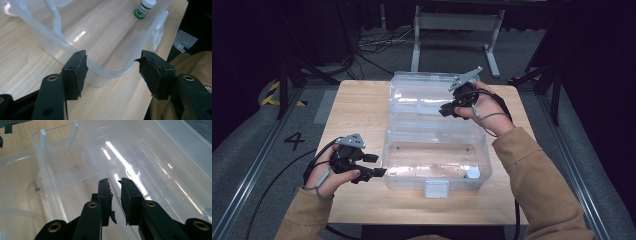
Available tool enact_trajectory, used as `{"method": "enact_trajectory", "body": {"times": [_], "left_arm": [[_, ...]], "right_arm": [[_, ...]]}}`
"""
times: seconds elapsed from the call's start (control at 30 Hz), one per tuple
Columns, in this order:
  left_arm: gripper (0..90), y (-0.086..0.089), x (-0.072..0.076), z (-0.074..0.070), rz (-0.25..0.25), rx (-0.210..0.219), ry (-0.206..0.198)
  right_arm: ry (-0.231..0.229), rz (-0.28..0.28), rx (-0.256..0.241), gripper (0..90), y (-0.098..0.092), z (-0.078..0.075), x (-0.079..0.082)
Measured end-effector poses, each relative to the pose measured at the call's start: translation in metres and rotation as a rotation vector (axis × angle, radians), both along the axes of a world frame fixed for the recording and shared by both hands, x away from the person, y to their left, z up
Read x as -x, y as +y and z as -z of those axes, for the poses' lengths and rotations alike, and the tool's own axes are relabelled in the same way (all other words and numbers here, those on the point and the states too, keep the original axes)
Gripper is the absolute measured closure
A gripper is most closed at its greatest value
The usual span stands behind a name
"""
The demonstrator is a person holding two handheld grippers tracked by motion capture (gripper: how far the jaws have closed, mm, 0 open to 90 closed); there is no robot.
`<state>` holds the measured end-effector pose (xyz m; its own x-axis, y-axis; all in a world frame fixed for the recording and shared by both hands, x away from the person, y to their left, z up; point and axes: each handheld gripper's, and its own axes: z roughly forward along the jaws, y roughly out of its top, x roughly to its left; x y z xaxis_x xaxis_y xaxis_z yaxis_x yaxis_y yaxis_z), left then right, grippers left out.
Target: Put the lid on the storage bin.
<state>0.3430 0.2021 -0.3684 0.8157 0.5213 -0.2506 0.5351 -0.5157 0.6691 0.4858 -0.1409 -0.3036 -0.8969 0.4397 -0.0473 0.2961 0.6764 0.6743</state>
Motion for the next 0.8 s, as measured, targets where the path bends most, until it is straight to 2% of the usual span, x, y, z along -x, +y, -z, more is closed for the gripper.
{"method": "enact_trajectory", "body": {"times": [0.33,0.5,0.53,0.67,0.8], "left_arm": [[40.0,-0.027,0.006,0.001,0.090,0.004,-0.004],[40.6,-0.039,0.006,0.007,0.119,-0.015,0.004],[40.7,-0.043,0.005,0.010,0.128,-0.029,0.010],[40.6,-0.051,0.005,0.014,0.138,-0.034,0.016],[40.7,-0.062,0.004,0.021,0.164,-0.062,0.029]], "right_arm": [[-0.007,0.000,0.002,78.6,0.000,-0.001,0.003],[-0.014,-0.003,0.006,78.6,0.001,-0.001,0.005],[-0.014,-0.002,0.005,78.6,0.001,-0.001,0.005],[-0.013,0.000,0.005,78.5,0.001,-0.001,0.005],[-0.015,-0.003,0.005,78.5,0.002,-0.001,0.007]]}}
